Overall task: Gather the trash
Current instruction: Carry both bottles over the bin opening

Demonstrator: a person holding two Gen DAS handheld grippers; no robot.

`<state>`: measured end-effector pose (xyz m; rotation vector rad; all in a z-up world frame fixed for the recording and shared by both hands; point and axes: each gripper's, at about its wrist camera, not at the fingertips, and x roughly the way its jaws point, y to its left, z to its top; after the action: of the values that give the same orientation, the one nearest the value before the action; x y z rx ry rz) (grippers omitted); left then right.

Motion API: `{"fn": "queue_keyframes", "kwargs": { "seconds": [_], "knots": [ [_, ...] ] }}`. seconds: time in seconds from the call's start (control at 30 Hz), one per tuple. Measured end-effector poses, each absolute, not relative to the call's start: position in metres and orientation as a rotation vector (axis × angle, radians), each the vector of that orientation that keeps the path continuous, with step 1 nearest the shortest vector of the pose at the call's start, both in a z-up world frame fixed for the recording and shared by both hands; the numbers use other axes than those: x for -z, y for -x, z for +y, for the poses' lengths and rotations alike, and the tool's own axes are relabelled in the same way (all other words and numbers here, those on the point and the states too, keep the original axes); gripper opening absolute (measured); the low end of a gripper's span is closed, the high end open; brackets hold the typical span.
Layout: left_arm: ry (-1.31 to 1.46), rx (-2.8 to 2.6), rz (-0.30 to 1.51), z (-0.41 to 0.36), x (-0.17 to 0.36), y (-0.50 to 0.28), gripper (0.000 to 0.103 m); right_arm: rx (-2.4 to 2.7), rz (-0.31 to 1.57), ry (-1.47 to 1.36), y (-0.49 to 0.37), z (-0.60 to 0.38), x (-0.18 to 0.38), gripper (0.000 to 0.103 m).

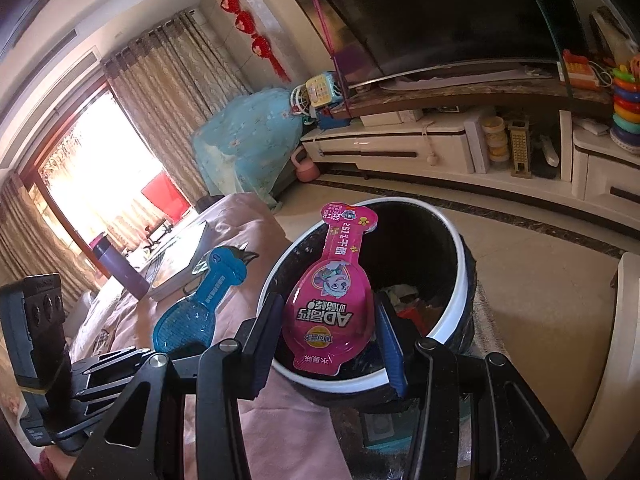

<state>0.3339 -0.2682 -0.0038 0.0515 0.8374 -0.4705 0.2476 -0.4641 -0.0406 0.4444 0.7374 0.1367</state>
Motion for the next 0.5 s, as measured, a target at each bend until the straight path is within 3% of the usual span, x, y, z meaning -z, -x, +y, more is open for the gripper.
{"fn": "queue_keyframes", "kwargs": {
  "seconds": [0.5],
  "knots": [
    [-0.061, 0.496, 0.840, -0.290, 0.002, -0.355, 0.013, -0.122, 0.746, -0.431, -0.264, -0.475, 0.038, 0.047]
  ]
}}
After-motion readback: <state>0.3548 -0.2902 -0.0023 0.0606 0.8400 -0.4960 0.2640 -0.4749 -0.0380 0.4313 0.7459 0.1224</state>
